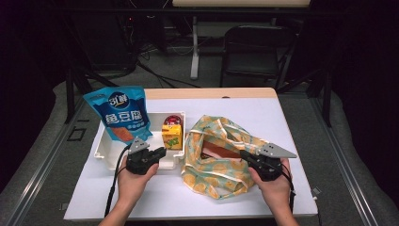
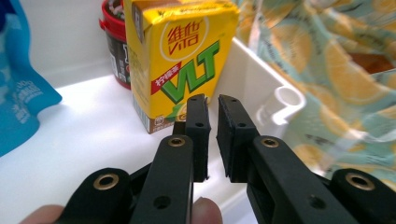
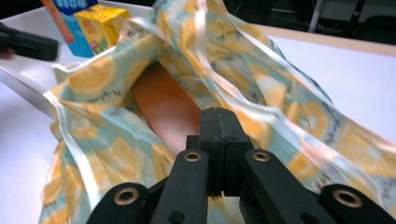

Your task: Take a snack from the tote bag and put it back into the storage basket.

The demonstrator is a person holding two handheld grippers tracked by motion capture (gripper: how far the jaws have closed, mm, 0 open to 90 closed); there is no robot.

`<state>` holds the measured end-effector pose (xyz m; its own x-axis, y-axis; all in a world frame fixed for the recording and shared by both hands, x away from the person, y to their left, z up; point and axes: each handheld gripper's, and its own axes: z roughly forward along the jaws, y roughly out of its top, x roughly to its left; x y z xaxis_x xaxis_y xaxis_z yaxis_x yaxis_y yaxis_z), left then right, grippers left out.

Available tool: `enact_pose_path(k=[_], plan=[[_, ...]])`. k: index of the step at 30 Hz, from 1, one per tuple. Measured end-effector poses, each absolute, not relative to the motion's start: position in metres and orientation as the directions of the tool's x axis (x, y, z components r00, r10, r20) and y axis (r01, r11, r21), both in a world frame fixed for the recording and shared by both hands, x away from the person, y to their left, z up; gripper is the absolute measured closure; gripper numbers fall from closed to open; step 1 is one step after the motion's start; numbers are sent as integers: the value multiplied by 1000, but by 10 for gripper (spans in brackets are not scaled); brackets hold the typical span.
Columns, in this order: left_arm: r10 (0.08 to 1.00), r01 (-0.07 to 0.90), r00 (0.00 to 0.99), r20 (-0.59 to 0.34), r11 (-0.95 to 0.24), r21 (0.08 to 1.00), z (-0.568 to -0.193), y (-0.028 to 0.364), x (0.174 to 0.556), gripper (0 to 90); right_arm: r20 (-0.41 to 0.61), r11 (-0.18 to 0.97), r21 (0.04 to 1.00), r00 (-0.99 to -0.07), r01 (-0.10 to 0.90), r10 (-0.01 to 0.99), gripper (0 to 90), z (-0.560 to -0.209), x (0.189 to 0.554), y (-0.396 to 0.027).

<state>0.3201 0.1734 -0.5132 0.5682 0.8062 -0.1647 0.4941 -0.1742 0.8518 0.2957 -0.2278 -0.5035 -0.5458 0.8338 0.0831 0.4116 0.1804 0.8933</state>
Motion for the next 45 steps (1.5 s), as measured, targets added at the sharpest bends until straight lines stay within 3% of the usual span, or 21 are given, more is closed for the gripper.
enact_pose_path(k=[6, 16, 30, 40, 43, 45], plan=[[770, 428, 619, -154, -166, 888, -508, 161, 304, 747, 106, 167, 886, -541, 432, 835, 900, -515, 292, -237], [687, 398, 706, -173, -182, 899, -502, 107, 299, 741, 134, 198, 860, -582, 470, 802, 900, -533, 280, -238], [633, 455, 748, -199, -272, 848, -544, 35, 306, 747, 137, 284, 785, -602, 550, 786, 886, -554, 281, -230], [662, 505, 727, -182, -336, 795, -565, 28, 312, 807, 89, 185, 905, -597, 382, 797, 724, -514, 280, -238], [659, 501, 733, -170, -353, 790, -565, 26, 311, 808, 88, 177, 903, -573, 392, 815, 630, -510, 291, -240], [653, 492, 740, -160, -364, 791, -565, 25, 311, 804, 61, 201, 893, -551, 403, 832, 617, -511, 298, -239]])
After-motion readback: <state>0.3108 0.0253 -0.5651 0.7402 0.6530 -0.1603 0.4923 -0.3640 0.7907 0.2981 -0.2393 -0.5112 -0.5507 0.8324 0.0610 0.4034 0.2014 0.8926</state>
